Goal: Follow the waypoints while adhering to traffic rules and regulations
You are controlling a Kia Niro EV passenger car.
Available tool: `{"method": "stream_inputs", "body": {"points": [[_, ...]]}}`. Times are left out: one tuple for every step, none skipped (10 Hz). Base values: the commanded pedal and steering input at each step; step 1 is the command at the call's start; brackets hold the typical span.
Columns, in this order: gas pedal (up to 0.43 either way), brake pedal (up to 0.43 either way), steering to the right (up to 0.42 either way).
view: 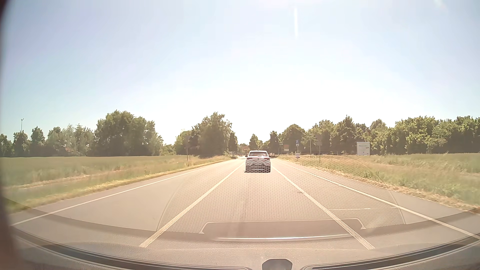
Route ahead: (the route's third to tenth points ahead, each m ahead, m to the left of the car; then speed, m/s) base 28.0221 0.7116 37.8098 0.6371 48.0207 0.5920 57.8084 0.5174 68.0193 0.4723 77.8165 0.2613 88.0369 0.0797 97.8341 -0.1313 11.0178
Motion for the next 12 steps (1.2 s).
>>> {"method": "stream_inputs", "body": {"points": [[0.000, 0.030, -0.004], [0.000, 0.030, -0.004], [0.000, 0.030, -0.003], [0.000, 0.024, -0.001], [0.000, 0.030, -0.001], [0.000, 0.024, -0.001], [0.000, 0.030, -0.001], [0.000, 0.030, 0.000], [0.000, 0.030, 0.000], [0.000, 0.030, 0.001], [0.000, 0.030, 0.001], [0.000, 0.030, 0.001]]}}
